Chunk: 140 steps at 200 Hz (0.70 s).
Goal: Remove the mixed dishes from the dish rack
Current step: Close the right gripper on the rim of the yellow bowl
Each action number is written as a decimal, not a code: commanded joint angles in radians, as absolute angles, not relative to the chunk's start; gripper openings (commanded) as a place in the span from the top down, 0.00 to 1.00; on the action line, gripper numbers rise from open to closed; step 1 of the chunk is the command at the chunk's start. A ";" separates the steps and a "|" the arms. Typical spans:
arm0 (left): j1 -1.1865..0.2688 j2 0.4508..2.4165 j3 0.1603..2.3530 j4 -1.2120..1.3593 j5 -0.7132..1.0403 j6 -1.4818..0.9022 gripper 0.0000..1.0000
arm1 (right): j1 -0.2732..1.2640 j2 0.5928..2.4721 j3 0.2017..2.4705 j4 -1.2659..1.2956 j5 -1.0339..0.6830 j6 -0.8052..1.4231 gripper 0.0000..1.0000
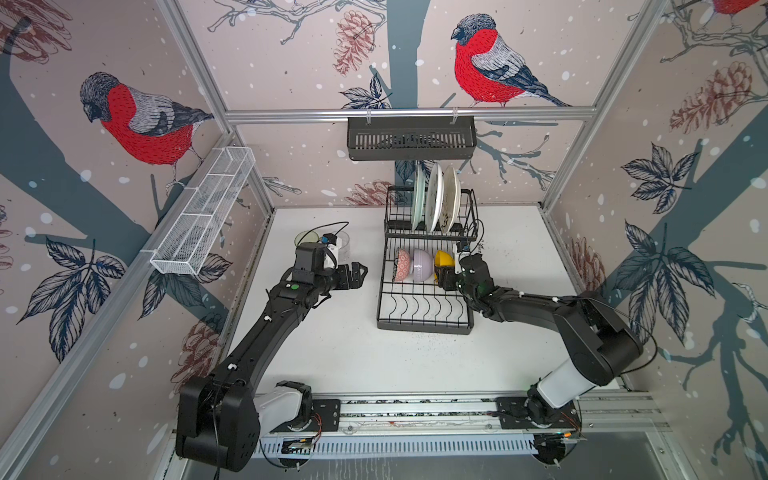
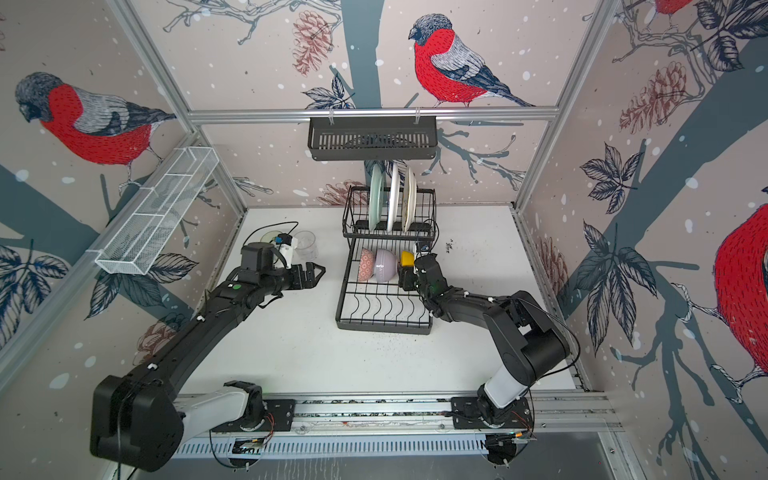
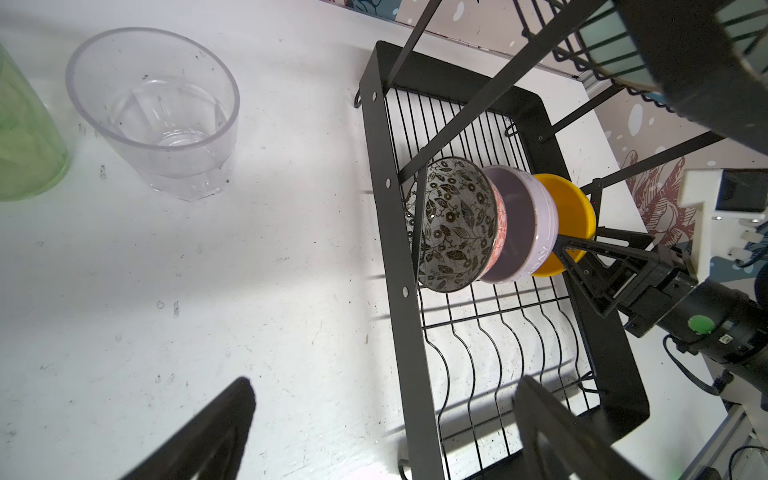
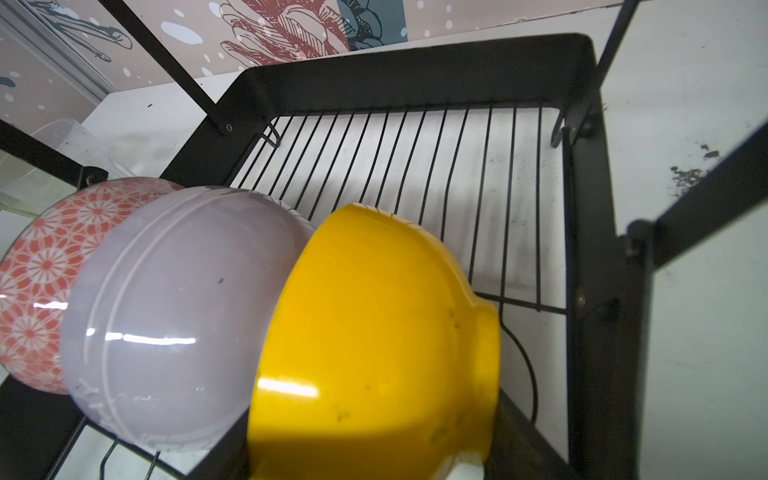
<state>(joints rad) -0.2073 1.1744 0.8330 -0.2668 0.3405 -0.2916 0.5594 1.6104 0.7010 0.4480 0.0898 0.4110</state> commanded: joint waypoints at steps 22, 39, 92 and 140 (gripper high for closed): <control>-0.206 1.179 0.840 -0.240 0.365 -0.300 0.03 | 0.578 1.595 0.702 0.430 0.145 0.373 0.39; -0.205 1.180 0.840 -0.242 0.365 -0.299 0.03 | 0.585 1.594 0.703 0.425 0.167 0.364 0.40; -0.205 1.178 0.841 -0.242 0.368 -0.300 0.03 | 0.597 1.585 0.703 0.419 0.214 0.356 0.40; -0.204 1.174 0.841 -0.238 0.374 -0.301 0.03 | 0.614 1.563 0.698 0.412 0.250 0.346 0.41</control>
